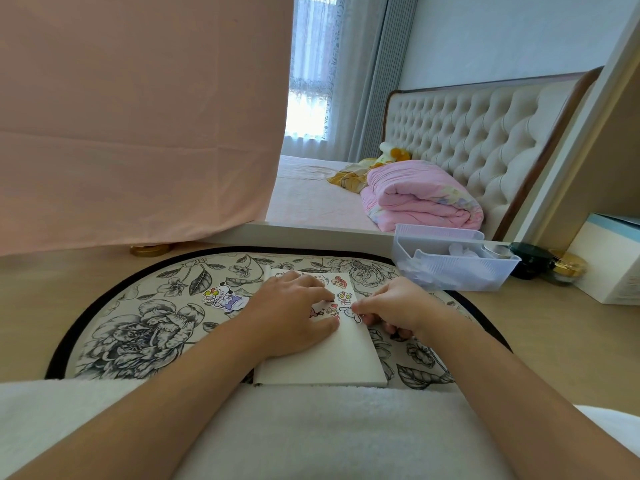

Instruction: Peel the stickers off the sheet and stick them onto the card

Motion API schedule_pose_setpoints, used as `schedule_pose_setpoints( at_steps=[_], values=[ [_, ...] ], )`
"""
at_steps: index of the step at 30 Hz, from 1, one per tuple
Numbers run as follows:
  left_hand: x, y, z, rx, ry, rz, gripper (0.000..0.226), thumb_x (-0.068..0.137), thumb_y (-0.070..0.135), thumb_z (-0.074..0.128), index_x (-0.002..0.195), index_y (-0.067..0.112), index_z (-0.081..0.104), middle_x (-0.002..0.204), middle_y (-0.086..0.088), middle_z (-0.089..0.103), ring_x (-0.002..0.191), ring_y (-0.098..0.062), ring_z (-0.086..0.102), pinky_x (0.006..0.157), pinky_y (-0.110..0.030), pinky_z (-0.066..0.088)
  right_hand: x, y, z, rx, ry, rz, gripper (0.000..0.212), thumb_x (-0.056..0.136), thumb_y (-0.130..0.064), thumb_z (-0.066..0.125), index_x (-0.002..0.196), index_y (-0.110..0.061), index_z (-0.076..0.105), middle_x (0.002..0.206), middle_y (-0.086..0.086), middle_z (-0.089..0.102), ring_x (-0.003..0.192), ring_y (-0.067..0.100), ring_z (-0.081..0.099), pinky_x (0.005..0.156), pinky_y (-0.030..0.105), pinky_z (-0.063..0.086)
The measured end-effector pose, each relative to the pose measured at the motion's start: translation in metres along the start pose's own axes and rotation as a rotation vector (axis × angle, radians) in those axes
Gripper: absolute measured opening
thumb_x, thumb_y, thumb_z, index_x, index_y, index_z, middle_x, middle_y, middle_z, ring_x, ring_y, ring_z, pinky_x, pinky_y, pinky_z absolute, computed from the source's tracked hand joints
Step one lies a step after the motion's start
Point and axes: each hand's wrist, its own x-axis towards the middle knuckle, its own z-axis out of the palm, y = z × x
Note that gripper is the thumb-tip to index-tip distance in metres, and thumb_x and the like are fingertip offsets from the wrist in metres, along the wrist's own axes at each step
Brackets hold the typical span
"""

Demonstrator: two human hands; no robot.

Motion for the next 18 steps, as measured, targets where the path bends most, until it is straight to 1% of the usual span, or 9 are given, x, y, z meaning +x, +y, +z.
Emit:
schedule_pose_setpoints(
  at_steps=[3,5,6,8,11,12,14,16,18],
  values=[
    [0.000,0.000,0.001,0.011,0.021,0.017,0.051,0.091,0.066,0.045,0.135,0.041,0.054,0.142,0.021,0.048,0.135,-0.009,0.036,0.112,-0.039,0.032,0.001,0.001,0.002,-0.028,0.024,-0.020,0.027,0.084,-0.031,0.077,0.069,-0.009,0.072,0.050,-0.008,0.061,0.036,0.007,0.042,0.041,0.016,0.033],
    [0.001,0.001,0.000,0.011,0.046,0.051,0.049,0.092,0.062,0.047,0.135,0.041,0.054,0.142,0.022,0.049,0.136,-0.008,0.036,0.112,-0.038,0.033,0.002,0.001,0.003,-0.031,0.039,-0.029,0.027,0.083,-0.029,0.078,0.065,-0.010,0.071,0.051,-0.007,0.061,0.034,0.007,0.041,0.040,0.014,0.033],
    [0.001,0.001,0.000,0.003,0.061,0.081,0.046,0.093,0.059,0.049,0.134,0.041,0.056,0.140,0.024,0.050,0.134,-0.006,0.037,0.110,-0.037,0.035,0.003,0.002,0.005,-0.040,0.047,-0.030,0.027,0.081,-0.029,0.078,0.063,-0.011,0.070,0.052,-0.005,0.062,0.035,0.007,0.042,0.043,0.015,0.035],
    [0.001,0.003,0.000,-0.018,0.076,0.155,0.037,0.094,0.051,0.052,0.128,0.041,0.062,0.132,0.025,0.056,0.127,-0.003,0.043,0.104,-0.034,0.042,0.005,0.002,0.007,-0.084,0.072,-0.026,0.027,0.077,-0.032,0.079,0.061,-0.012,0.072,0.055,-0.002,0.061,0.042,0.011,0.046,0.052,0.023,0.040],
    [0.000,0.004,0.000,-0.021,0.049,0.193,0.031,0.096,0.044,0.051,0.122,0.040,0.068,0.121,0.026,0.061,0.115,-0.002,0.048,0.093,-0.033,0.048,0.007,0.002,0.010,-0.170,0.123,-0.043,0.031,0.074,-0.038,0.079,0.074,-0.007,0.078,0.059,-0.002,0.061,0.055,0.013,0.051,0.060,0.028,0.042],
    [0.000,0.004,0.000,-0.015,0.047,0.191,0.031,0.096,0.043,0.050,0.122,0.039,0.068,0.120,0.026,0.062,0.113,-0.002,0.048,0.092,-0.033,0.049,0.007,0.001,0.010,-0.201,0.138,-0.053,0.028,0.074,-0.038,0.079,0.076,-0.010,0.078,0.062,-0.005,0.064,0.059,0.012,0.056,0.061,0.027,0.044],
    [-0.001,0.005,-0.001,0.004,0.048,0.191,0.032,0.097,0.042,0.048,0.122,0.038,0.068,0.121,0.025,0.062,0.113,-0.002,0.048,0.091,-0.031,0.048,0.003,0.000,0.011,-0.251,0.174,-0.082,0.018,0.074,-0.039,0.078,0.072,-0.021,0.077,0.071,-0.011,0.071,0.070,0.008,0.064,0.067,0.027,0.052],
    [-0.001,0.008,-0.001,0.024,0.044,0.188,0.033,0.098,0.040,0.045,0.123,0.038,0.066,0.123,0.024,0.061,0.114,-0.003,0.048,0.086,-0.026,0.044,-0.002,0.000,0.011,-0.321,0.215,-0.121,0.014,0.074,-0.042,0.077,0.071,-0.028,0.074,0.076,-0.014,0.071,0.077,0.005,0.065,0.074,0.031,0.059],
    [-0.002,0.010,-0.002,0.040,0.036,0.180,0.034,0.098,0.040,0.043,0.125,0.038,0.064,0.125,0.023,0.060,0.116,-0.004,0.047,0.086,-0.026,0.043,-0.009,0.000,0.012,-0.378,0.234,-0.151,0.014,0.076,-0.046,0.073,0.078,-0.032,0.073,0.083,-0.017,0.069,0.082,0.005,0.065,0.079,0.035,0.059]
  ],
)
